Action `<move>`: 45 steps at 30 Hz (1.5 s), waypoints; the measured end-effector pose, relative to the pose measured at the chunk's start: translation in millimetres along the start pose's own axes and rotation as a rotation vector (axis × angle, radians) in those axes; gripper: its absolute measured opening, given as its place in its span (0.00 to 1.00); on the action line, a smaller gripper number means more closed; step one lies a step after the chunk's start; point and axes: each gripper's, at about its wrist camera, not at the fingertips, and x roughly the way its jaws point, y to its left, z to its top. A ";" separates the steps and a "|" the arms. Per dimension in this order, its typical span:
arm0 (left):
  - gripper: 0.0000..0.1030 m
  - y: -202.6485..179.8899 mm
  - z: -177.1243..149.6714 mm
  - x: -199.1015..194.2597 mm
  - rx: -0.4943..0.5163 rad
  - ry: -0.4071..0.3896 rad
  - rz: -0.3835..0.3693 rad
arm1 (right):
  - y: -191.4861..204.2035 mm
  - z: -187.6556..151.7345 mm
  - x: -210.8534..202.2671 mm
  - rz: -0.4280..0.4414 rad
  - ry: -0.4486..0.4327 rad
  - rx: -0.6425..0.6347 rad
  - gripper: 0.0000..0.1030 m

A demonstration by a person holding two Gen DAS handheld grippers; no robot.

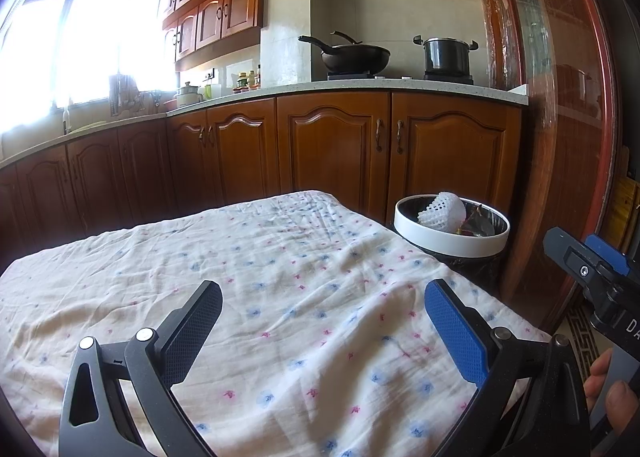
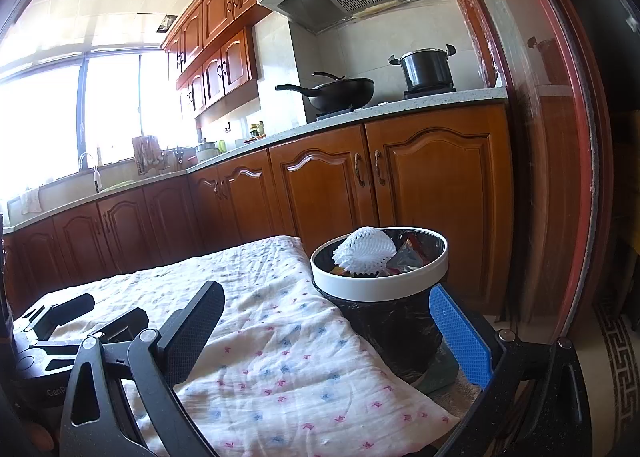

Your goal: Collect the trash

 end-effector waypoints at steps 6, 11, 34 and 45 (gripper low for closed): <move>0.99 -0.2 0.0 -0.3 0.000 -0.001 0.000 | 0.6 0.0 0.2 0.001 0.000 0.000 1.00; 0.99 -0.3 -0.1 -0.4 0.000 -0.001 0.001 | 1.8 -0.1 0.0 0.003 0.001 0.000 1.00; 0.99 0.6 -0.1 0.2 0.000 -0.001 -0.002 | 6.6 0.6 0.4 0.008 0.001 0.003 1.00; 0.99 0.5 -0.3 0.0 0.001 -0.001 -0.002 | 6.7 0.6 0.0 0.008 0.002 0.005 1.00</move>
